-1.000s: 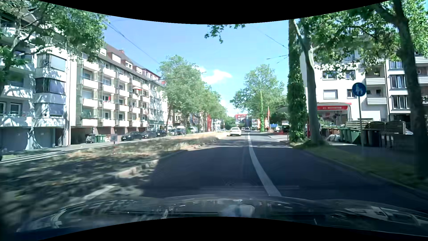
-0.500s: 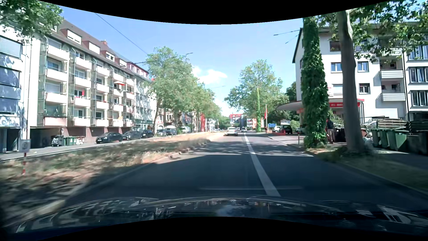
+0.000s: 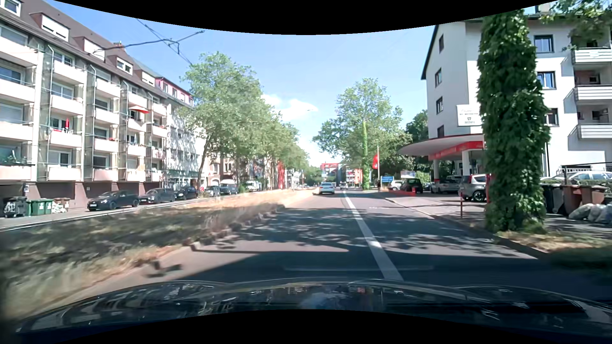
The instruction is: Follow the waypoints while adhering to traffic rules and regulations
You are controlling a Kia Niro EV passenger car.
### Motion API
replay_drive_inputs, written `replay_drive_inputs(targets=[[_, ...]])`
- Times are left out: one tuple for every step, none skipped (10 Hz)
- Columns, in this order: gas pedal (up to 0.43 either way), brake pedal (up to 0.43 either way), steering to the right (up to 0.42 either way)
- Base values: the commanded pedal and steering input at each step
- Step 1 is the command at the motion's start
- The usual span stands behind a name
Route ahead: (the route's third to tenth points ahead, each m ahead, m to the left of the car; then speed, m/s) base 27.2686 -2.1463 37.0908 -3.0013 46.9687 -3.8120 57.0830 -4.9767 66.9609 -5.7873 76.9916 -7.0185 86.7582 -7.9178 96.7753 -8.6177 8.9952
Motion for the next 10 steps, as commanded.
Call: replay_drive_inputs(targets=[[0.079,0.0,0.015],[0.079,0.0,0.015],[0.079,0.0,0.014],[0.079,0.0,0.015],[0.079,0.0,0.015],[0.079,0.0,0.015],[0.079,0.0,0.014],[0.079,0.0,0.014],[0.079,0.0,0.014],[0.079,0.0,0.013]])
